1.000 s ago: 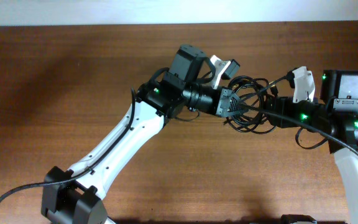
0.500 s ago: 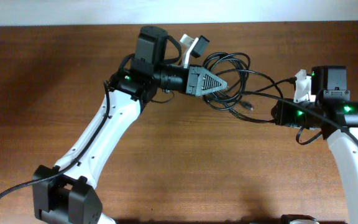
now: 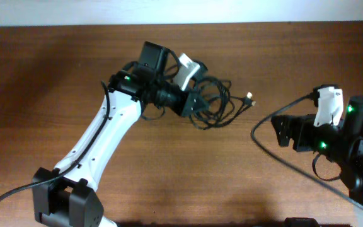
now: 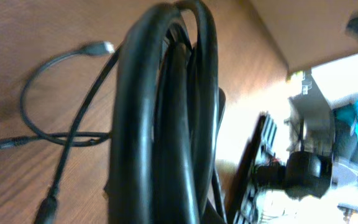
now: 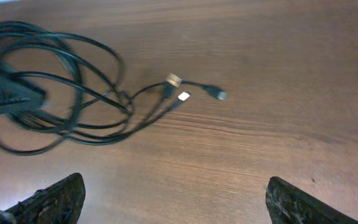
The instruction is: Untangle cables
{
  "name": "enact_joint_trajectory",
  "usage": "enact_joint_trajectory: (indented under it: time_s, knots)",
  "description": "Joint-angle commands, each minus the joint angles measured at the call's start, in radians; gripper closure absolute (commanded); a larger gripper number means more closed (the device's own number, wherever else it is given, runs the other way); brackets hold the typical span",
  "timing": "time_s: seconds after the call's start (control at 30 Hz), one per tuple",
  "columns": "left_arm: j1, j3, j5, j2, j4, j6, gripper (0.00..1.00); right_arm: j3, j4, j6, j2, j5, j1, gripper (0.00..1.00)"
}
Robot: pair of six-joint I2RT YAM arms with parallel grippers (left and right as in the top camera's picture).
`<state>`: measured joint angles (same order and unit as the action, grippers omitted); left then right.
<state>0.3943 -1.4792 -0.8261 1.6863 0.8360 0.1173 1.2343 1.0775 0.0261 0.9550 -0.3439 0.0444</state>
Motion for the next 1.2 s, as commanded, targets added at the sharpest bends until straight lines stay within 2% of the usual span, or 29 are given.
enact_joint_trajectory:
  time_s: [0.0,0.17,0.27,0.3,0.4,0.47,0.57,0.6,0.67,0.77,1.03,1.17]
  knots:
    - [0.088,-0.01,-0.05,-0.021,0.027,0.27,1.0,0.02,0.018,-0.123,-0.039,-0.107,0.002,0.08]
    - [0.228,-0.01,-0.049,-0.021,0.03,0.525,1.0,0.02,0.079,-0.274,-0.039,-0.183,0.002,0.08]
    - [0.239,-0.01,-0.049,-0.023,0.03,0.589,1.0,0.02,0.1,-0.396,-0.039,-0.238,0.002,0.07]
    - [0.239,-0.01,-0.05,-0.026,0.031,0.596,1.0,0.02,0.102,-0.416,-0.039,-0.259,0.002,0.07]
    - [0.258,-0.01,-0.148,-0.053,0.035,0.724,1.0,0.02,0.101,-0.416,-0.039,-0.336,0.002,0.07]
    - [0.286,-0.01,-0.158,-0.084,0.034,0.818,1.0,0.02,0.101,-0.415,-0.039,-0.338,0.002,0.07]
    - [0.314,-0.01,-0.098,-0.097,0.034,0.824,1.0,0.02,0.089,-0.415,-0.039,-0.345,0.002,0.08]
    - [0.324,-0.01,-0.097,-0.098,0.034,0.824,1.0,0.02,0.077,-0.415,-0.039,-0.345,0.002,0.15]
    - [0.332,-0.01,-0.074,-0.097,0.035,0.823,1.0,0.02,0.048,-0.415,-0.039,-0.345,0.002,0.21]
    - [0.332,-0.01,0.013,-0.097,0.053,0.819,1.0,0.02,0.045,-0.415,-0.039,-0.344,0.002,0.21]
    - [0.33,-0.01,0.027,-0.196,0.039,0.814,1.0,0.02,0.09,-0.415,-0.039,-0.315,0.002,0.2]
    - [0.33,-0.01,0.04,-0.206,-0.03,0.716,1.0,0.02,0.117,-0.415,-0.039,-0.315,0.002,0.2]
